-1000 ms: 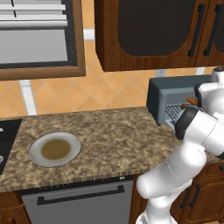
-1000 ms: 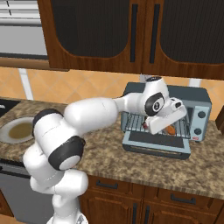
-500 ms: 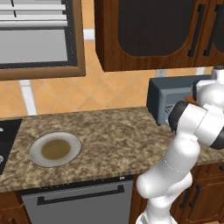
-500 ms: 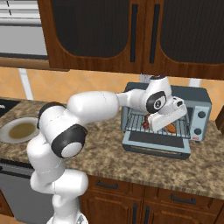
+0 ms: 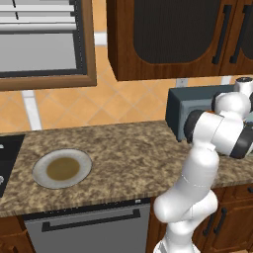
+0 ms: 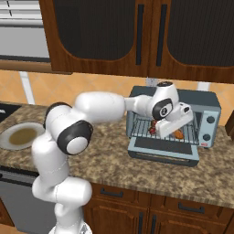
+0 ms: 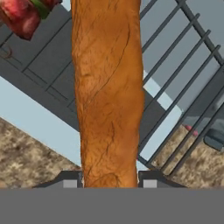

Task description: Pick up the kebab skewer and baguette bread, and place them inside the toaster oven. Close the toaster oven door and start by setting the timer.

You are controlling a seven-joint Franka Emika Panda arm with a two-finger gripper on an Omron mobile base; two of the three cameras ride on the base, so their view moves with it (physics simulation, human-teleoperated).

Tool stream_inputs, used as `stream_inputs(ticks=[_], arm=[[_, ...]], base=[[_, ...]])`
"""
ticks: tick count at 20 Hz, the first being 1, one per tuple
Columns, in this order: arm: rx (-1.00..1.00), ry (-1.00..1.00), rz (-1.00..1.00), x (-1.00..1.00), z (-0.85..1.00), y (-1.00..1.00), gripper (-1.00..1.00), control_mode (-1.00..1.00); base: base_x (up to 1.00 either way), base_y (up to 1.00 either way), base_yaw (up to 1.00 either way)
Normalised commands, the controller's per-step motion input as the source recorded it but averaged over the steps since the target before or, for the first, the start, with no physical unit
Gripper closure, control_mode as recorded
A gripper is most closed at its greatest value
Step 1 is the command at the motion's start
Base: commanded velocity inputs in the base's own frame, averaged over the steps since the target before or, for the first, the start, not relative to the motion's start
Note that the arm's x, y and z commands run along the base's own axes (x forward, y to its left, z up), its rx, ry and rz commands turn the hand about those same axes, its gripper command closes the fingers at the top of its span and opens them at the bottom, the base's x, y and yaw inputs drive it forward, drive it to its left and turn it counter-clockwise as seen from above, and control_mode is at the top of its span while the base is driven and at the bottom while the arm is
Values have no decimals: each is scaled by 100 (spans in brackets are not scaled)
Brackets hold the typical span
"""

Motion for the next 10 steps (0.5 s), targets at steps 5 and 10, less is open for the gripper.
stream_inputs(ticks=[5,10], arm=[[6,0,4,36,-7,-6,100,-100],[7,0,4,30,-20,-9,100,-100]], base=[[0,0,0],[0,0,0]])
